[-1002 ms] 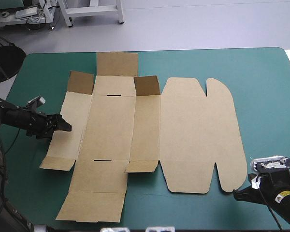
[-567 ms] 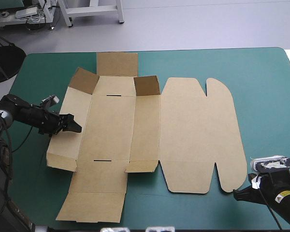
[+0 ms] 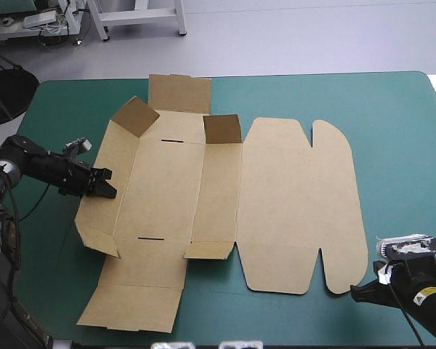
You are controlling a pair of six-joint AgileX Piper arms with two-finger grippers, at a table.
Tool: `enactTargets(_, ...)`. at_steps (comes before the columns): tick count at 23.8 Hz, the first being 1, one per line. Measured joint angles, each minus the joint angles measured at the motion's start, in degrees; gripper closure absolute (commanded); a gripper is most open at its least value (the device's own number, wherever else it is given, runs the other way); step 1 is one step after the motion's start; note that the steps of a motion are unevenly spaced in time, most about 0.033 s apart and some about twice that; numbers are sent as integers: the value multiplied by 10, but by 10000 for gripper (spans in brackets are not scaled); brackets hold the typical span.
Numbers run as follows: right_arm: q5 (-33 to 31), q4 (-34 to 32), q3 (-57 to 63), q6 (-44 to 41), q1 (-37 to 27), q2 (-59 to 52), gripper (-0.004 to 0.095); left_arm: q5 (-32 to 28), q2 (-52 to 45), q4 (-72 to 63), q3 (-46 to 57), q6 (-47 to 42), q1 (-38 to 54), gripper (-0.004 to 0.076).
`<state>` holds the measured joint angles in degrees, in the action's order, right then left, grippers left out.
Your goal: Fold the box
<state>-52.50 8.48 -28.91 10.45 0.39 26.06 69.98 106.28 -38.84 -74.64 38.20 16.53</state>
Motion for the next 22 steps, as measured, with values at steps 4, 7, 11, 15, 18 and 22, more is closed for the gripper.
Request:
enactTargets(4, 0, 0, 0, 0, 0, 0, 926, -5, -53, 114, -85, 26, -73, 733)
enactTargets(7, 0, 0, 0, 0, 0, 0, 926, -1, -76, 199, -148, 35, -141, 733)
enactTargets(11, 0, 0, 0, -1, 0, 0, 926, 15, -81, 280, -240, 61, -225, 732)
enactTargets(15, 1, 0, 0, -1, 0, 0, 926, 17, -81, 302, -290, 100, -284, 733)
enactTargets(18, 2, 0, 0, -1, 0, 0, 926, -1, -81, 329, -316, 114, -336, 733)
enactTargets(22, 2, 0, 0, -1, 0, 0, 926, -58, -81, 433, -329, 122, -425, 733)
